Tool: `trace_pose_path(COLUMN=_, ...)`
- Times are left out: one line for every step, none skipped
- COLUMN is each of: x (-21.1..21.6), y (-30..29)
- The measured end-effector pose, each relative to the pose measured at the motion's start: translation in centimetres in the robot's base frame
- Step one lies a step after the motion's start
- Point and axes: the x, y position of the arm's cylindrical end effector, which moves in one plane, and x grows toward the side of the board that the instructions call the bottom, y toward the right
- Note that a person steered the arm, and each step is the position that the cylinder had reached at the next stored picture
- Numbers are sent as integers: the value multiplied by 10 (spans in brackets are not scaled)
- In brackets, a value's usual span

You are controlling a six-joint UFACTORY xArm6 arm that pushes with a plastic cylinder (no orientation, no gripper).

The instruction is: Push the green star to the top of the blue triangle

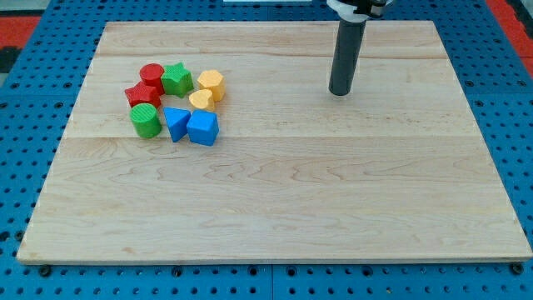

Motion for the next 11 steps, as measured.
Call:
trace_pose_path(x=0, y=0)
trace_pose_path(x=0, y=-4)
trace_pose_path(x=0, y=-39)
trace_pose_path(x=-9, y=-78)
trace_pose_path(x=-41, y=-107)
trace_pose_path(x=-67, y=-165)
trace_pose_path(x=-78, y=-218)
trace_pose_path(x=-62, y=-250)
trace_pose_path(x=-27, y=-252)
trace_pose_path(x=-1, y=-253)
trace_pose_path(x=24, y=-262)
